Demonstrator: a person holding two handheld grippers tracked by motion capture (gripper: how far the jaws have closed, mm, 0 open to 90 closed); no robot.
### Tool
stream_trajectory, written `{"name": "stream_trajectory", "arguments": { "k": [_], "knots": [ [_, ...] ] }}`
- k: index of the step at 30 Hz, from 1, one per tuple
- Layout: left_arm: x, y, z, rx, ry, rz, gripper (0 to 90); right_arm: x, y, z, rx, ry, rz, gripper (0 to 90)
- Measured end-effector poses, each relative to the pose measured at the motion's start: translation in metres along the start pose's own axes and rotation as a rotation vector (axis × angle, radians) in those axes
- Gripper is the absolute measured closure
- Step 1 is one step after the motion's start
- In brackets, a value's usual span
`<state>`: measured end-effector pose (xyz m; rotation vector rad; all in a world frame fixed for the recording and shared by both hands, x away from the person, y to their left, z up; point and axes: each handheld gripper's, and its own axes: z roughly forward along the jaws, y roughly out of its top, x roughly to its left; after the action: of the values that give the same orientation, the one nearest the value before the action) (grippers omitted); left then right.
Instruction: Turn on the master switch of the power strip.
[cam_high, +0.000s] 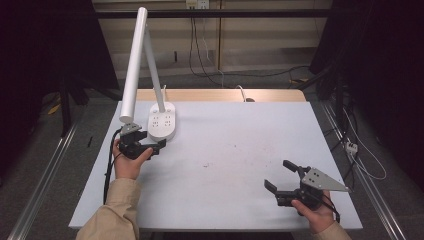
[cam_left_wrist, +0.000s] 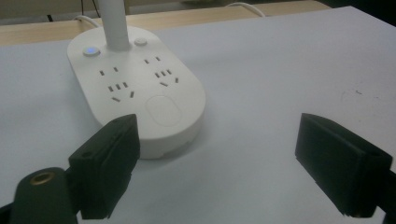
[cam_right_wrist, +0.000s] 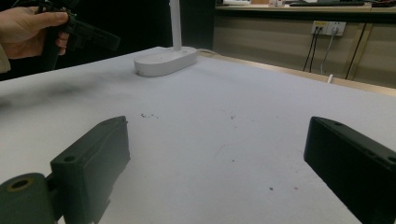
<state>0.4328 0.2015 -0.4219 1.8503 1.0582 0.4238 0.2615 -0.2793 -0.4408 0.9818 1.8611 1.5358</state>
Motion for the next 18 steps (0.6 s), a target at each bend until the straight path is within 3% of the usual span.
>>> {"name": "stream_trajectory", "arguments": {
  "k": [18],
  "knots": [
    [-0.014, -0.022, -0.016, -0.006, -0.037, 0.001, 11.3, 0.0, 0.0, -0.001, -0.001, -0.002, -0.001, 6.6]
  ]
}}
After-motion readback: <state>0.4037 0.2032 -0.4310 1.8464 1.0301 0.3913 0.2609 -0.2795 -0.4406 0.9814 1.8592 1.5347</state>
